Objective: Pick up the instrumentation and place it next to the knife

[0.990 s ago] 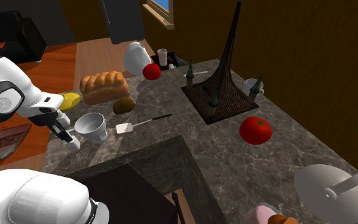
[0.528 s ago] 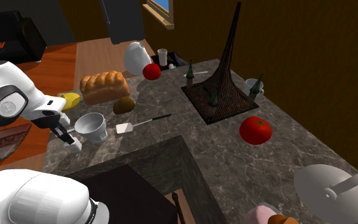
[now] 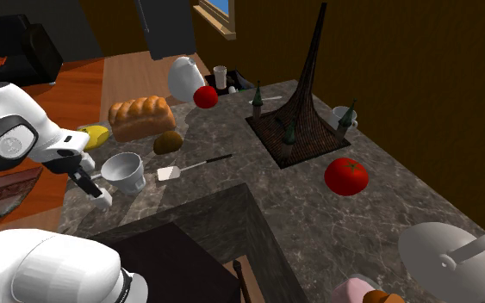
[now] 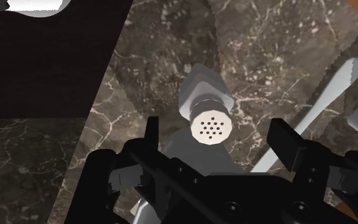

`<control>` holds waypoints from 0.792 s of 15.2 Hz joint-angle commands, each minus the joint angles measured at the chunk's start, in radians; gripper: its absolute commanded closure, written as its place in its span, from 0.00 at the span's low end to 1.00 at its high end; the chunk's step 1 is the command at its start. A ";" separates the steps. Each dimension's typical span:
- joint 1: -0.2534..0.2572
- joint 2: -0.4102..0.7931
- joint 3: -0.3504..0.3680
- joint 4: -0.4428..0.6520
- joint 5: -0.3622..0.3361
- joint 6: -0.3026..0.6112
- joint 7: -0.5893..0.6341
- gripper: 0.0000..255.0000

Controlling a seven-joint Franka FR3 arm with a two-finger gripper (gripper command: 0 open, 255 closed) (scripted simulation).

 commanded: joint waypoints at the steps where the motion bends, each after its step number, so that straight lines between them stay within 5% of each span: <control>1: -0.004 -0.017 -0.020 0.025 -0.019 -0.040 0.002 0.00; 4: -0.019 -0.046 -0.071 0.102 -0.068 -0.143 0.007 0.00; 12: -0.019 -0.046 -0.071 0.102 -0.068 -0.143 0.007 0.00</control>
